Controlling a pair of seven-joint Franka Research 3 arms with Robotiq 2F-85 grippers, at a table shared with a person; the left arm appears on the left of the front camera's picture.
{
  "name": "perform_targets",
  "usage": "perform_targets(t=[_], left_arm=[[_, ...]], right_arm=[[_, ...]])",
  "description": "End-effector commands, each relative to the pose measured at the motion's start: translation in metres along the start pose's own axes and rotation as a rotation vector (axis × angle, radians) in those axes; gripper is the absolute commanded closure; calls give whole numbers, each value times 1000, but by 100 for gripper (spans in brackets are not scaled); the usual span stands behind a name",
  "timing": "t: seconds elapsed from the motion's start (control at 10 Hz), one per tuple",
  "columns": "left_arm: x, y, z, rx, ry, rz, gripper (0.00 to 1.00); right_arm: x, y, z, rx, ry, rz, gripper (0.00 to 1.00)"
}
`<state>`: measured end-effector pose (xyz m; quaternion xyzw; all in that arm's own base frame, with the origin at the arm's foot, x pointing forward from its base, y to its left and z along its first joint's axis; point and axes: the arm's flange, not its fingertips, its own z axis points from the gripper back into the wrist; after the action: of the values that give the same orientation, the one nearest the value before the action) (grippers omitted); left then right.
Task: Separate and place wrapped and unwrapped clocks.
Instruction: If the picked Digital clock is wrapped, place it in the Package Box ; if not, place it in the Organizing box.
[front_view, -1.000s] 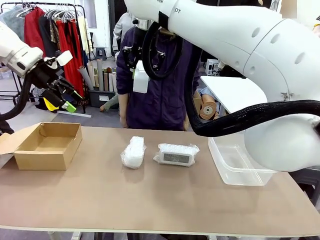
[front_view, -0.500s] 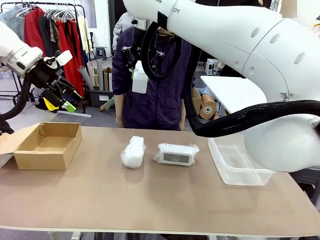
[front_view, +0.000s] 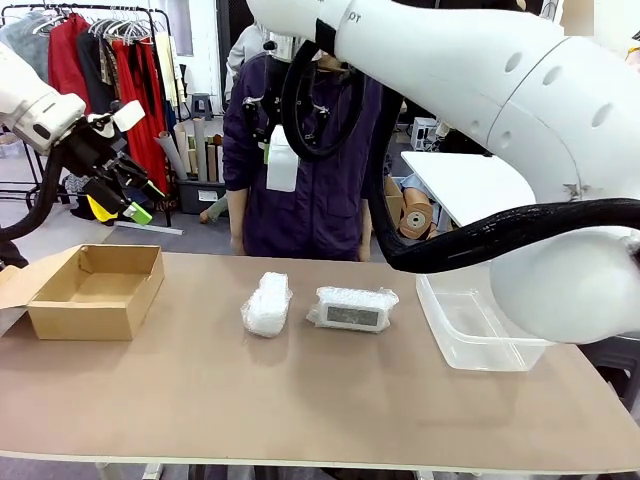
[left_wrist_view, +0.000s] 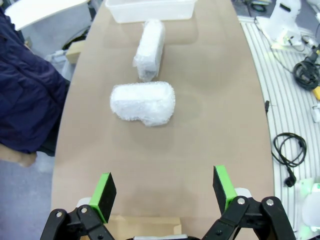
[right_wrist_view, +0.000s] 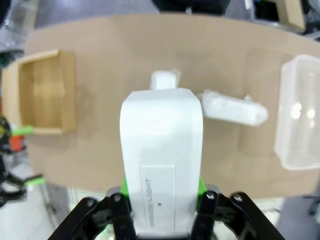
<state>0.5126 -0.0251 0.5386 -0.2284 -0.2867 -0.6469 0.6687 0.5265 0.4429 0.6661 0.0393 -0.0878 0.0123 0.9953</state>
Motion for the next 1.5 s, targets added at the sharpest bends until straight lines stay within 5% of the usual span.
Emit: perform_targets(t=[0.0,0.4,0.9,1.2,1.4], left_arm=[[-1,-1,2,-4,-5,-12,0],[-1,-1,2,-4,-5,-12,0],[-1,-1,2,-4,-5,-12,0],[-1,-1,2,-4,-5,-12,0],[-1,-1,2,-4,-5,-12,0]], right_arm=[[-35,-34,16,2,106,138,100],[-73,-115,20,-51,184,263,100],[-87,-230,26,-145,324,183,100],[-83,-267,12,-191,321,138,100],[-83,-289,-16,-207,214,132,100]])
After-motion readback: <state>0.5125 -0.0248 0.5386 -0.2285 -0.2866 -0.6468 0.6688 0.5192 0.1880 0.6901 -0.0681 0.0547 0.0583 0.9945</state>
